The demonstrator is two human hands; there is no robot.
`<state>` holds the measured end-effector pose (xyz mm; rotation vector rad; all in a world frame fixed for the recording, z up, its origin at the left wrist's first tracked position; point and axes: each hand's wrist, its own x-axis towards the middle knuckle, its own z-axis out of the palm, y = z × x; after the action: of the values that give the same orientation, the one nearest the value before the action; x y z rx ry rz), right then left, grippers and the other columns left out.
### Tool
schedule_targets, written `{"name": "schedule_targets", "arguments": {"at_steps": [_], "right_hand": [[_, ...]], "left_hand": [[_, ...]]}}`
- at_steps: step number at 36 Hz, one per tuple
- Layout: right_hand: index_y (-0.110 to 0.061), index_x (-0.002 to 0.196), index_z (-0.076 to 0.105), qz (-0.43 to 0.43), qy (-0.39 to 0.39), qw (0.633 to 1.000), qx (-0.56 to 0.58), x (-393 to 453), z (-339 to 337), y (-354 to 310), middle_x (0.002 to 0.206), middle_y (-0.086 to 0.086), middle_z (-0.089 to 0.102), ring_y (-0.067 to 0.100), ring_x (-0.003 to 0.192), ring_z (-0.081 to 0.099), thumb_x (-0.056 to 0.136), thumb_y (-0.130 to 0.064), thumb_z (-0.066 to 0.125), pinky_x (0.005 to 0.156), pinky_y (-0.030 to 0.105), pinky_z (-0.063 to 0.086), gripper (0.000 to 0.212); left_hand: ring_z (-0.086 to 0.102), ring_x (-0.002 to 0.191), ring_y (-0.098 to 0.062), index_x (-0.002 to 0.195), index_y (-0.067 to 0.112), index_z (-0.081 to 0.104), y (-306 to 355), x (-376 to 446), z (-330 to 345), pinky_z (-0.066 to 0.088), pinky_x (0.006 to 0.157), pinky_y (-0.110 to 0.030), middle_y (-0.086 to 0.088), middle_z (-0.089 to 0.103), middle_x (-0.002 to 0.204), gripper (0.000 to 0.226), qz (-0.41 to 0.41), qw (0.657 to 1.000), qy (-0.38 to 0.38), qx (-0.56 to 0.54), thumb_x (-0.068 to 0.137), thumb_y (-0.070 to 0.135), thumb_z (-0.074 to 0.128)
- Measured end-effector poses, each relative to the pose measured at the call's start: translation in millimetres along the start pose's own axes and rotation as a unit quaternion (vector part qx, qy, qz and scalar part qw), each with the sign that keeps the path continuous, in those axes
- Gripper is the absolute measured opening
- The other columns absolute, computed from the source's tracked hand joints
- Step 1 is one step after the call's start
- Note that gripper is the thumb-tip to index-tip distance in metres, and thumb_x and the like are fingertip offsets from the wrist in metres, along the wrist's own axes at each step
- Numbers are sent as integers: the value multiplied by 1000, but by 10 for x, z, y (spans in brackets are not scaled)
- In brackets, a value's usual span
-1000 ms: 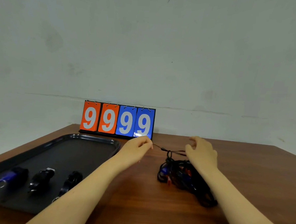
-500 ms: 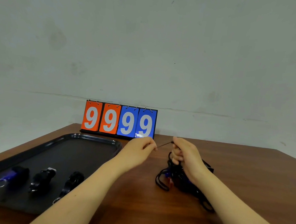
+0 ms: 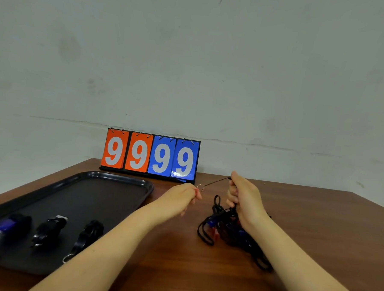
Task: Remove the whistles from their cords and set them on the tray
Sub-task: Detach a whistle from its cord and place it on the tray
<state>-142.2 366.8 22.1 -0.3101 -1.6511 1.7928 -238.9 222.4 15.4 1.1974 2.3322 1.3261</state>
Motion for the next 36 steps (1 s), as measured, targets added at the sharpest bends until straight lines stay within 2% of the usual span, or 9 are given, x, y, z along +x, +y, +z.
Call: {"name": "schedule_targets", "arguments": {"at_steps": [4, 8, 10, 15, 20, 25, 29, 33, 36], "right_hand": [[-12, 76, 50, -1, 12, 1000, -2, 16, -18, 7, 55, -4, 30, 10, 46, 24, 99, -26, 46, 45, 24, 27, 27], [-12, 77, 50, 1, 17, 1000, -8, 22, -15, 1, 55, -4, 31, 10, 46, 25, 99, -25, 46, 46, 25, 27, 26], [-12, 77, 51, -1, 20, 1000, -22, 26, -10, 11, 55, -4, 33, 10, 46, 27, 99, -25, 47, 46, 25, 28, 26], [-6, 81, 56, -55, 9, 980, -193, 5, 31, 90, 60, -2, 41, 12, 53, 37, 99, -33, 47, 51, 23, 33, 34], [-20, 80, 57, -175, -79, 886, -422, -81, 122, 224, 68, -7, 55, 10, 65, 50, 99, -32, 47, 63, 28, 39, 24], [-19, 94, 59, -191, -128, 874, -428, -115, 173, 260, 79, -2, 65, 14, 76, 59, 99, -30, 46, 72, 34, 46, 18], [-20, 91, 57, -213, -137, 863, -436, -123, 176, 251, 62, -9, 53, 6, 63, 50, 98, -28, 49, 65, 29, 41, 14], [-22, 88, 54, -220, -147, 854, -449, -128, 190, 263, 64, -6, 52, 6, 60, 46, 98, -29, 48, 63, 29, 41, 13], [-22, 95, 61, -224, -144, 860, -436, -130, 205, 280, 73, -3, 61, 11, 67, 55, 97, -29, 50, 69, 32, 46, 13]], "left_hand": [[58, 66, -7, 91, 25, 56, 53, -32, 21, 48, 57, -11, -1, 56, 82, 21, 14, 998, -5, -57, 102, 17, 40], [62, 97, -7, 101, 34, 60, 63, -77, 48, 53, 86, -24, 7, 62, 106, 22, 51, 991, 1, -126, 98, 15, 50], [57, 103, -3, 101, 38, 62, 67, -82, 58, 49, 92, -25, 14, 61, 109, 24, 64, 989, 20, -129, 96, 16, 55], [63, 106, -16, 113, 19, 63, 67, -98, 57, 54, 87, -24, -5, 64, 115, 23, 44, 957, 49, -283, 93, 8, 59], [69, 91, -21, 119, -2, 55, 74, -52, 67, 57, 84, -28, -21, 62, 115, 27, 10, 892, 81, -444, 91, -4, 55], [68, 94, -20, 110, 1, 62, 54, -33, 20, 56, 83, -28, -15, 68, 100, 19, -3, 860, 91, -501, 92, 0, 56], [66, 104, -21, 111, 6, 65, 29, -28, 25, 54, 84, -26, -15, 69, 109, 20, -4, 876, 110, -470, 93, 4, 57], [68, 103, -20, 111, 5, 65, 2, -32, 38, 55, 82, -25, -16, 69, 109, 20, -10, 870, 114, -480, 91, 3, 59], [69, 96, -21, 101, 4, 66, -1, -41, 49, 56, 79, -26, -15, 71, 99, 14, -1, 856, 114, -503, 89, 0, 60]]}}
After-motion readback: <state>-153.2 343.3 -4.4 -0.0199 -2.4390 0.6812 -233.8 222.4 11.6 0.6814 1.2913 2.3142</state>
